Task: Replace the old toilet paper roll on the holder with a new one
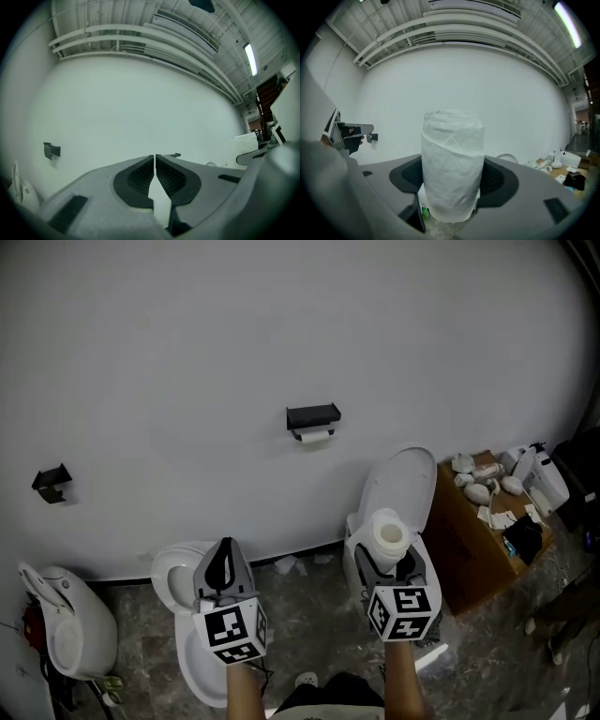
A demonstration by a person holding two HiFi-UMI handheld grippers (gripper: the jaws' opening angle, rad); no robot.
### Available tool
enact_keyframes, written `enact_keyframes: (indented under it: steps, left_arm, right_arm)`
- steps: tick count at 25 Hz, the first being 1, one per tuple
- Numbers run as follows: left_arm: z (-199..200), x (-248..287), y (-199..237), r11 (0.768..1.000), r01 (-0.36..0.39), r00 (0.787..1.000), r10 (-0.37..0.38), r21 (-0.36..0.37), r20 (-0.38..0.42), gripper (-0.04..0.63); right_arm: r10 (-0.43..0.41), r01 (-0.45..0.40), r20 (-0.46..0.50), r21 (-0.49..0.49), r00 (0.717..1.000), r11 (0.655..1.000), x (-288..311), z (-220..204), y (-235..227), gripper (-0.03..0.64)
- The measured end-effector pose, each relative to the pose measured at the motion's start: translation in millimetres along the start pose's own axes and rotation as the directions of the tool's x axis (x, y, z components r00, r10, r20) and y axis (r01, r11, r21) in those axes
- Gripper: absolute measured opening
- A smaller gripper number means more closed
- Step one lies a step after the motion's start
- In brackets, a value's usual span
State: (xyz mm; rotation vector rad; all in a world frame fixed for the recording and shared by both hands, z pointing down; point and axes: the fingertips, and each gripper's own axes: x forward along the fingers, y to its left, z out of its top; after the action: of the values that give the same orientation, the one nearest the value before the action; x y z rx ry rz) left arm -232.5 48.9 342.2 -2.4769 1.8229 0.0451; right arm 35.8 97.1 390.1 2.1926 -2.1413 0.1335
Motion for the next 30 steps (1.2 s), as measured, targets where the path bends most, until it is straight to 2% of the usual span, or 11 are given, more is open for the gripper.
enact_keyframes:
  steps: [11,18,30]
  left_arm:
    - [-21.2,96.5,-1.9,1.0,-0.004,0.999,0.004,0.002,-0.04,0.015]
    - [-22.4,173.1,-10.5,0.998,-0.054,0.998,0.054,0.013,-0.033,0.015]
    - [-13.1,300.9,-49.4,0.991,-0.133,0.991,0.133,0.012,-0.017,0.015]
  right_arm:
    - [0.012,-0.012,-0.005,0.056,1.0,0.998,97.3,9.1,-31.1,0.307]
    - [0.052,-0.051,-0.012,0.067,0.999,0.996,185.5,14.8,-63.2,0.307]
    - [0.13,-0.13,-0.004,0.026,0.992,0.991,309.0,46.6,-140.0,0.307]
